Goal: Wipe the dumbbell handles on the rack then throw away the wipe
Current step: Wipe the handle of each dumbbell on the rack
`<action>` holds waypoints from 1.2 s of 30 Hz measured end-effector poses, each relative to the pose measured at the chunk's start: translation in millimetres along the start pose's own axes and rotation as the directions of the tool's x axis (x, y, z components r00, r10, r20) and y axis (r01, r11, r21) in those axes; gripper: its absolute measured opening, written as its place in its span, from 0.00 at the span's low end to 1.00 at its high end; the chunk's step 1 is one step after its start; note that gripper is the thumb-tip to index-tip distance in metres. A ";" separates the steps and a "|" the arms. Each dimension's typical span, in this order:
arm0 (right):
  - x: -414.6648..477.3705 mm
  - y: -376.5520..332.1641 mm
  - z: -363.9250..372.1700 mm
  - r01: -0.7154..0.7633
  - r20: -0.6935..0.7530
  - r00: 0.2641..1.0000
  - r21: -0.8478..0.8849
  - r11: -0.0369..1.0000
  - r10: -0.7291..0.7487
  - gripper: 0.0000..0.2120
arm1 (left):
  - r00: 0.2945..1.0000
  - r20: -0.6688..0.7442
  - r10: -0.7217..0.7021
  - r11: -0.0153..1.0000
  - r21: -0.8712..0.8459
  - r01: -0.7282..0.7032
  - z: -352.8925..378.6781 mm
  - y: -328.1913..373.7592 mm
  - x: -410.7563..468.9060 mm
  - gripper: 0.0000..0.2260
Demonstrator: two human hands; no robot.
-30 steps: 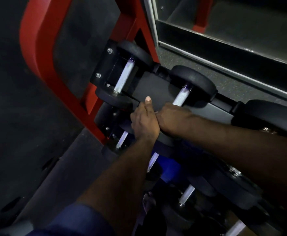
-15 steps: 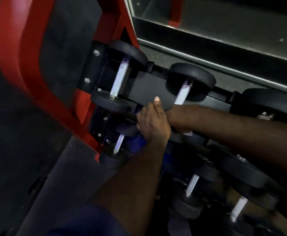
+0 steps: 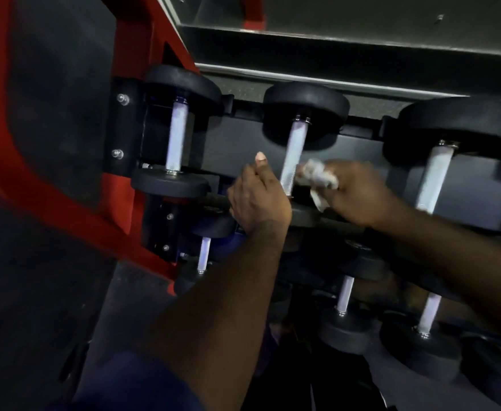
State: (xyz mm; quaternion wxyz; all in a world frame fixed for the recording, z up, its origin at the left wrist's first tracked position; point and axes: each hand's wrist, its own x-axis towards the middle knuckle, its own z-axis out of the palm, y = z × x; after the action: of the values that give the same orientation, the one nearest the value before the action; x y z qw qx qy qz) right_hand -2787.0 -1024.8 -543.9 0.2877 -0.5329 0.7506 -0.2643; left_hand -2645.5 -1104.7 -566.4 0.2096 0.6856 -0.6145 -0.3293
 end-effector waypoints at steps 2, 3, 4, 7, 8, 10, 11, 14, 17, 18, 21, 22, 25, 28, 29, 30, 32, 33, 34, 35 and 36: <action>-5.8 -4.6 7.7 -0.397 -0.222 0.865 0.245 0.884 0.450 0.04 | 1.000 0.024 0.006 1.000 -0.009 -0.006 1.8 0.1 -2.1 0.25; 0.8 -11.1 15.9 -0.476 -0.142 0.798 0.449 0.756 0.586 0.05 | 1.000 0.029 0.002 1.000 -0.001 -0.002 1.6 -0.4 0.0 0.25; 8.0 -18.2 25.7 -0.489 0.005 0.776 0.637 0.596 0.631 0.06 | 0.999 0.034 0.010 1.000 0.011 -0.010 1.2 -1.8 -0.4 0.25; 28.9 -32.0 40.5 -0.515 0.285 0.772 0.804 0.296 0.568 0.06 | 0.999 0.027 0.032 0.999 0.015 -0.033 1.6 -1.8 -0.6 0.24; 30.5 -32.1 40.6 -0.530 0.324 0.762 0.809 0.253 0.560 0.03 | 0.999 0.027 0.031 0.999 0.017 -0.031 2.3 -2.6 -0.7 0.23; 27.0 -25.2 31.3 -0.564 0.398 0.753 0.800 0.204 0.524 0.09 | 0.999 0.035 0.020 0.999 0.028 -0.021 2.1 -2.4 0.4 0.23; 24.5 -20.3 27.7 -0.573 0.427 0.758 0.798 0.189 0.494 0.11 | 0.999 0.034 0.011 1.000 0.028 -0.012 1.1 -1.8 0.3 0.23; 20.8 -20.3 30.8 -0.543 0.363 0.779 0.799 0.259 0.511 0.10 | 0.999 0.047 0.002 1.000 0.025 -0.003 0.9 -0.2 -1.5 0.22; 35.2 -26.5 50.3 -0.476 0.189 0.769 0.807 0.350 0.611 0.10 | 0.999 0.034 0.007 1.000 0.027 -0.008 0.7 0.0 -1.0 0.21; 41.7 -20.2 58.6 -0.475 0.091 0.747 0.766 0.433 0.658 0.06 | 0.999 0.032 0.011 1.000 0.027 -0.012 1.4 -0.2 0.0 0.21; 37.4 -6.8 70.5 -0.547 -0.157 0.716 0.479 0.687 0.680 0.10 | 1.000 0.030 0.003 1.000 0.031 -0.004 3.3 -1.3 -0.3 0.22; 34.2 -6.6 72.5 -0.522 -0.195 0.723 0.474 0.709 0.662 0.08 | 1.000 0.030 0.001 1.000 0.026 -0.002 4.0 -2.5 0.4 0.23; 24.0 -4.3 70.8 -0.469 -0.093 0.775 0.579 0.667 0.625 0.07 | 1.000 0.006 0.004 1.000 0.016 -0.004 4.9 -3.9 1.6 0.24; 14.1 7.4 63.8 -0.467 0.115 0.846 0.628 0.622 0.520 0.10 | 1.000 -0.005 0.008 1.000 0.009 -0.008 5.8 -4.3 2.1 0.23; 13.8 11.5 62.9 -0.449 0.118 0.877 0.547 0.706 0.466 0.11 | 1.000 -0.005 0.005 1.000 0.007 -0.005 6.5 -4.3 2.6 0.24; 14.7 13.6 62.2 -0.418 0.098 0.903 0.434 0.798 0.419 0.09 | 1.000 0.001 -0.001 1.000 0.008 0.001 7.4 -5.0 2.8 0.25; 21.4 17.9 60.9 -0.381 0.091 0.925 0.223 0.897 0.370 0.05 | 1.000 0.010 0.001 1.000 0.001 -0.001 7.5 -6.1 1.8 0.28; 27.4 19.0 57.7 -0.374 0.106 0.927 0.191 0.908 0.360 0.06 | 1.000 0.009 0.002 1.000 -0.002 -0.001 7.7 -5.2 1.3 0.29; 32.5 18.0 55.1 -0.392 0.094 0.920 0.205 0.897 0.380 0.07 | 1.000 0.009 -0.005 1.000 0.002 0.005 7.6 -4.5 1.4 0.30; 37.4 18.0 52.1 -0.408 0.031 0.908 0.302 0.862 0.419 0.07 | 1.000 0.014 -0.009 1.000 0.014 0.009 7.9 -4.9 1.8 0.29; 43.2 19.3 50.0 -0.405 -0.038 0.876 0.484 0.776 0.481 0.06 | 1.000 0.017 -0.012 1.000 0.022 0.011 7.7 -5.2 2.0 0.28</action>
State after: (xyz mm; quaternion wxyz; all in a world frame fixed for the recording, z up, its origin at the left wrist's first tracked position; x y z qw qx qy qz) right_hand -2775.4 -1064.7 -598.7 0.3992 -0.2340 0.7906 -0.4011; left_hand -2647.3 -1104.9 -575.8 0.1949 0.6887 -0.6158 -0.3293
